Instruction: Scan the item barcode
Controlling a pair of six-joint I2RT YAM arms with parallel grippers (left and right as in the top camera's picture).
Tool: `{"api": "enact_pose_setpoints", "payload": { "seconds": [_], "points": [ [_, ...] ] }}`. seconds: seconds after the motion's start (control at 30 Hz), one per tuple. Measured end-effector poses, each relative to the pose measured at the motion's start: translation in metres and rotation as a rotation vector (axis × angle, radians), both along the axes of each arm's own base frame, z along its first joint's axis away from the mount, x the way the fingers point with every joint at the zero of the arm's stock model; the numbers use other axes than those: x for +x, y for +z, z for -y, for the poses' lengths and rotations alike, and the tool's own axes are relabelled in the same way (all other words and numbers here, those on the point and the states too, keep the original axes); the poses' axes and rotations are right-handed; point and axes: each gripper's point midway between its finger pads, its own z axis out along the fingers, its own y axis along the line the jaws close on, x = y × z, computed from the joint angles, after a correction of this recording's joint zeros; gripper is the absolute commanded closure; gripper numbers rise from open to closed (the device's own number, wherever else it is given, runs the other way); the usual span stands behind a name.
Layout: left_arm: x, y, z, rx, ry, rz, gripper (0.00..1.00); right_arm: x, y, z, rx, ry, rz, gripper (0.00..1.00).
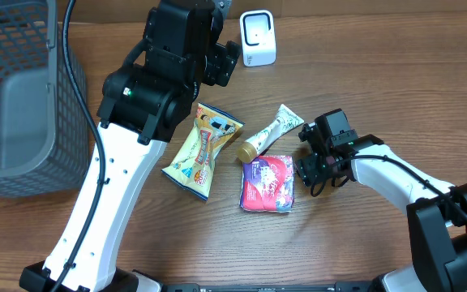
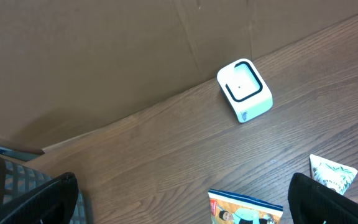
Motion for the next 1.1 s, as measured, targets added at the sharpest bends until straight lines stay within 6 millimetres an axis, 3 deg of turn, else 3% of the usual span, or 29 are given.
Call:
{"api": "enact_pose_setpoints", "payload": {
  "seconds": [0.27,0.5,0.83,1.1],
  "points": [
    [0.000,0.000,0.000,0.000,0.001,0.000,0.00,0.003,0.008,-0.007,0.048,-0.096,-0.044,0.24],
    [0.001,0.001,-0.005,0.016,0.025,0.007,0.00,0.002,0.029,-0.023,0.128,-0.134,-0.115,0.26],
    [0.003,0.005,-0.023,0.066,0.110,0.032,0.00,0.004,0.086,-0.046,0.240,-0.169,-0.223,0.24],
    [0.004,0.008,-0.040,0.106,0.180,0.047,0.00,0.006,0.126,-0.074,0.510,-0.191,-0.320,0.24]
  ]
}}
